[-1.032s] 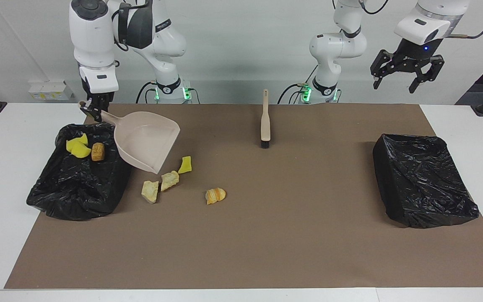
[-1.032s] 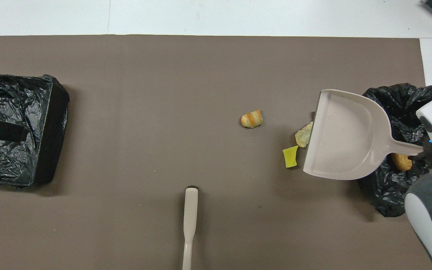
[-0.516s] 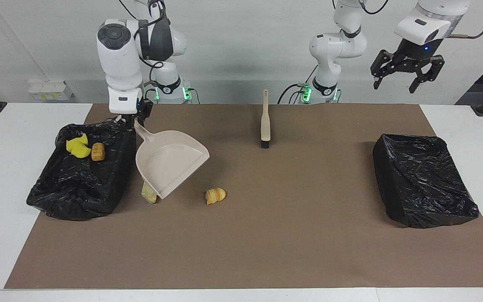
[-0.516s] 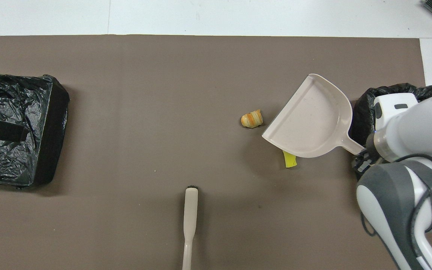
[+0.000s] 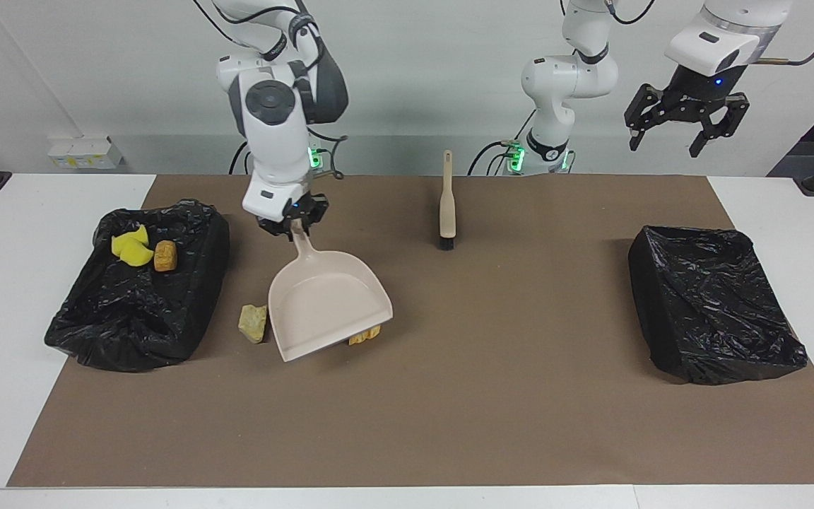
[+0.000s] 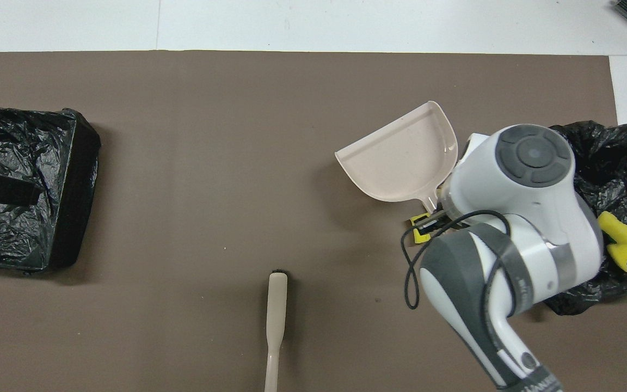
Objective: Sweep and dump trash in bin
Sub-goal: 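Bring the empty dustpan back to the table center with the right gripper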
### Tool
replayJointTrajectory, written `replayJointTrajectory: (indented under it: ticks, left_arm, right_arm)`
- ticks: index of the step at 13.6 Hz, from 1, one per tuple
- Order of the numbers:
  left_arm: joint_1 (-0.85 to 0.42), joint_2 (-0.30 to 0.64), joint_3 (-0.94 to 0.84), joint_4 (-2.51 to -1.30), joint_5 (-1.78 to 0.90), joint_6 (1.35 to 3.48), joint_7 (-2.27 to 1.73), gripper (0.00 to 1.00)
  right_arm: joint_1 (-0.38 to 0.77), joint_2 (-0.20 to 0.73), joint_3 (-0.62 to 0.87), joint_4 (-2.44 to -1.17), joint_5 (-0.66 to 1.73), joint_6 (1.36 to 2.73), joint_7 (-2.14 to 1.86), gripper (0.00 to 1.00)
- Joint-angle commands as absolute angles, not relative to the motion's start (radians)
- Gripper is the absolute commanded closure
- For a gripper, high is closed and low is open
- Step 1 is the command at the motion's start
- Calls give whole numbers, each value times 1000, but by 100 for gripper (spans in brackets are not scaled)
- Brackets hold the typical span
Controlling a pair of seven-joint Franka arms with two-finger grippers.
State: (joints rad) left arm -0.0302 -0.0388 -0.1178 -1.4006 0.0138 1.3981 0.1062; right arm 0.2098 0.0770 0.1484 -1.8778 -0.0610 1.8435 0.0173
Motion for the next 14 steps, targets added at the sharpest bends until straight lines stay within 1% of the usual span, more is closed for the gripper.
replayJointTrajectory:
  ticks: [1, 3, 5, 8, 11, 12, 14]
  left_arm:
    - [-12, -63, -129, -1428, 26, 1399, 100, 0]
    - [-12, -63, -129, -1428, 26, 1399, 100, 0]
    - [-12, -63, -129, -1428, 26, 1399, 100, 0]
    - [-12, -63, -129, -1428, 26, 1397, 100, 0]
    - [-21, -64, -130, -1430, 21, 1396, 97, 0]
    - [-20, -66, -130, -1431, 21, 1388, 97, 0]
    - [-18, -66, -130, -1431, 20, 1385, 97, 0]
  right_arm:
    - [262, 171, 144, -1758, 3, 1841, 147, 100]
    - [303, 248, 146, -1682, 47, 1862, 272, 100]
    - [369, 326, 144, -1611, 81, 1897, 420, 100]
    - [451, 480, 144, -1462, 80, 1933, 618, 100]
    - [494, 610, 144, -1329, 81, 1968, 719, 100]
    - [511, 647, 144, -1295, 80, 1979, 744, 100]
    - [518, 679, 144, -1285, 80, 2011, 752, 100]
